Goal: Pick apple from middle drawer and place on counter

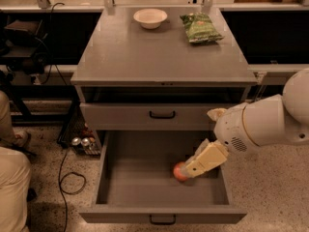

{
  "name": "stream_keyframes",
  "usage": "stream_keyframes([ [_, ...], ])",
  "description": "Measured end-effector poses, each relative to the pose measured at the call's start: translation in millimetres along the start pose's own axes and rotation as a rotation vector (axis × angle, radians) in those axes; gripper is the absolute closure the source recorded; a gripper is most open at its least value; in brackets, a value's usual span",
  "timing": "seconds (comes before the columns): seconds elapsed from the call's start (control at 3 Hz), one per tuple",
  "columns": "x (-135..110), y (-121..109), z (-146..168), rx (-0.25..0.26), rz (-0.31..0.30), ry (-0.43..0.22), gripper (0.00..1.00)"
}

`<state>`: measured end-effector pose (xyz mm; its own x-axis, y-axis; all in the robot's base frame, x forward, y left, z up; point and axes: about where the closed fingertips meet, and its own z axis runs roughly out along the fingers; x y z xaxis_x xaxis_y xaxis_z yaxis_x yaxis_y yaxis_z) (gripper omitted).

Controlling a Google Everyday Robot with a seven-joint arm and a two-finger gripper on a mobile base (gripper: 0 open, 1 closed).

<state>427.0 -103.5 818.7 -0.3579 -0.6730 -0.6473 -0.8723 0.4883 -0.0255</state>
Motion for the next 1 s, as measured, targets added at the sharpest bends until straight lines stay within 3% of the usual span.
stream_keyframes([
  [1.0, 130.4, -75.8, 88.9, 0.054, 0.121, -0.028, 0.00],
])
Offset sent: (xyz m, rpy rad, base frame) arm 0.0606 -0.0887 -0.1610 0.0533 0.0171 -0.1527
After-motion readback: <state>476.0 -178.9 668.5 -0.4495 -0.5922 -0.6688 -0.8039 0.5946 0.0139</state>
